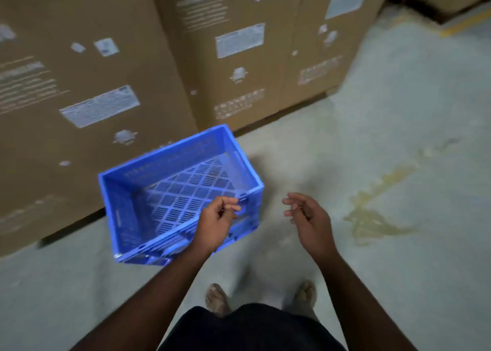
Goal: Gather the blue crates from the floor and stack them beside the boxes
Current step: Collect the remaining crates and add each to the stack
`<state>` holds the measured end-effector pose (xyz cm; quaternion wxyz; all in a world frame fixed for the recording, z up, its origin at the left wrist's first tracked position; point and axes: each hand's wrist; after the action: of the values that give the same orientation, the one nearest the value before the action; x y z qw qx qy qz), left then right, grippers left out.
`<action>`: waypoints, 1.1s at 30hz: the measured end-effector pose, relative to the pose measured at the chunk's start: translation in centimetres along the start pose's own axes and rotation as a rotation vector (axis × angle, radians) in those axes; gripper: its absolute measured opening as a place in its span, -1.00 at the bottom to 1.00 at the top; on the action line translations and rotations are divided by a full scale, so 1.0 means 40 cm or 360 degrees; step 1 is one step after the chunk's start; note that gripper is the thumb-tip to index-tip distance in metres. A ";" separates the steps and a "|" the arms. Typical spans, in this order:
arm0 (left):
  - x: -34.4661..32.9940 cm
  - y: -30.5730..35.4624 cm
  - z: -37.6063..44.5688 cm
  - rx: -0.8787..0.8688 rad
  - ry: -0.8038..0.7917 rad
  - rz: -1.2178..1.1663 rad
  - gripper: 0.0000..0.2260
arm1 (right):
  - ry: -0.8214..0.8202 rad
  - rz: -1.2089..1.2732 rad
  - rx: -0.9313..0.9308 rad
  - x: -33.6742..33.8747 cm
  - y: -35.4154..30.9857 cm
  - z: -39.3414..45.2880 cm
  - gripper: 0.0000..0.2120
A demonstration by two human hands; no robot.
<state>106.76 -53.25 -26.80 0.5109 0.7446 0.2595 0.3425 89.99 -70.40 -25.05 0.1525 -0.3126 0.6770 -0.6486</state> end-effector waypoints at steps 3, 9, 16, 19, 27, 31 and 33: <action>-0.231 0.047 0.003 -0.0034 -0.0282 0.0067 -0.74 | 0.0073 0.0082 -0.0085 0.206 0.047 -0.021 -0.78; -0.764 0.177 -0.019 -0.0001 -0.0716 0.0060 -0.81 | 0.0431 0.0149 -0.0300 0.715 0.134 -0.067 -0.75; -1.328 0.379 -0.095 0.0045 -0.1124 0.0166 -0.81 | 0.0928 0.0208 -0.0397 1.238 0.168 -0.095 -0.74; -1.540 0.448 -0.102 0.0040 -0.1263 0.0244 -0.82 | 0.1062 0.0246 -0.0402 1.427 0.189 -0.077 -0.73; -2.127 0.570 -0.039 0.0055 -0.1438 0.0283 -0.84 | 0.1310 0.0311 -0.0534 1.933 0.308 0.071 -0.72; -2.414 0.655 -0.016 0.0079 -0.1559 0.0330 -0.84 | 0.1364 0.0354 -0.0542 2.191 0.312 0.168 -0.72; -2.581 0.709 -0.017 0.0080 -0.1616 0.0380 -0.84 | 0.1399 0.0375 -0.0576 2.336 0.329 0.192 -0.72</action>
<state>42.15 -138.60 -25.31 0.5117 0.8533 -0.0994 -0.0124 20.89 -134.93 -20.12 -0.1322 0.0478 0.8100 -0.5693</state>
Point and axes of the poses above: each hand's wrist, its own z-axis towards the middle knuckle, its own x-axis out of the back of the hand, y = z × x, and after that the axes turned 1 degree about -x, right-handed
